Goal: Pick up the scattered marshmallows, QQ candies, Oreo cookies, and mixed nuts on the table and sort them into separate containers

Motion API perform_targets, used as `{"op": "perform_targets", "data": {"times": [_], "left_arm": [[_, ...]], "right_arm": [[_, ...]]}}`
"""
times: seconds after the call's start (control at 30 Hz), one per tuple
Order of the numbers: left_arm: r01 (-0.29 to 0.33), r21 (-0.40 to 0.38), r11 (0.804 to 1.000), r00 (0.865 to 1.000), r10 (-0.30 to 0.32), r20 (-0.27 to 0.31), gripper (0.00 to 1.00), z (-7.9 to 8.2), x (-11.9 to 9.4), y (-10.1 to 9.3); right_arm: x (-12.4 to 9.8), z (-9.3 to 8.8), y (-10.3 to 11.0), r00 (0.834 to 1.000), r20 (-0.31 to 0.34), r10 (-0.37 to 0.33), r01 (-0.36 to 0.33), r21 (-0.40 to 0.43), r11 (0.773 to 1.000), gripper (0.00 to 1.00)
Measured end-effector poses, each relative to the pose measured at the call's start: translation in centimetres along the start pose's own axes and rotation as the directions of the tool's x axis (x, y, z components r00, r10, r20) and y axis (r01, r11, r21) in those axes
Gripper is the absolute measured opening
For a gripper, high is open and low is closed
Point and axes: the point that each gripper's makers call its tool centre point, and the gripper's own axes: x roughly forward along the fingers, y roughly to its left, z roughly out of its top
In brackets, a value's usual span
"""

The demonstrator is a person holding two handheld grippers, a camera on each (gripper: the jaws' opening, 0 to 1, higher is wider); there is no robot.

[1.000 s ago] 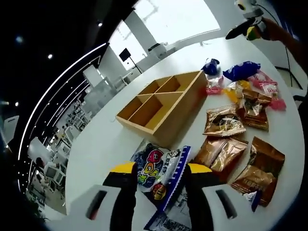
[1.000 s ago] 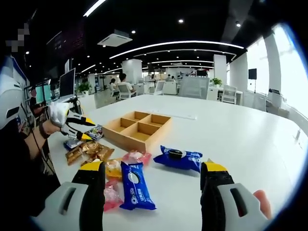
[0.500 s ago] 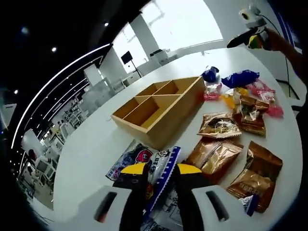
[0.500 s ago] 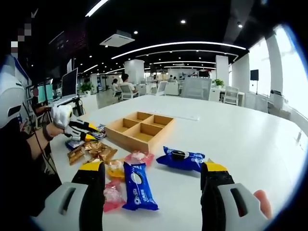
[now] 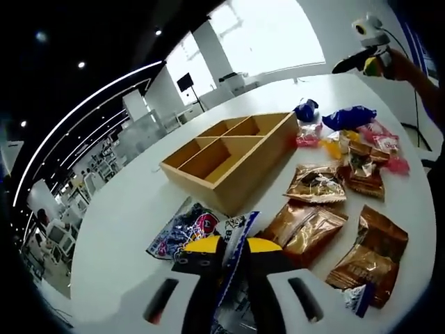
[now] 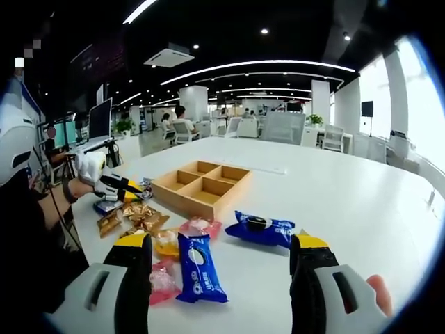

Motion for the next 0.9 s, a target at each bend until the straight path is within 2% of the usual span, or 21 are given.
{"op": "perform_targets", "data": {"times": [0.33,0.7,0.9], "left_arm": [[0.014,-0.024,1.000,1.000,-0.014,0.013,0.14,0.10,0.23,0.11],[0.052,-0.079,0.996,0.997,-0.047,0.061,0.11,0.22,0.50,0.16],[0.051,-0.067,0.996,0.997,-0.046,0.063,0.09,0.26,0.57,0.10]], "right_arm": [[0.21,-0.02,-0.02,1.000,-0.005,-0.002,0.002,-0.001,1.000,0.77],[0.03,-0.05,0.05,1.000,-0.009,-0.003,0.003,-0.007,1.000,0.77],[-0.10,-0.11,0.06,1.000,-0.011,-0.007,0.007,-0.010,1.000,0.76]]}}
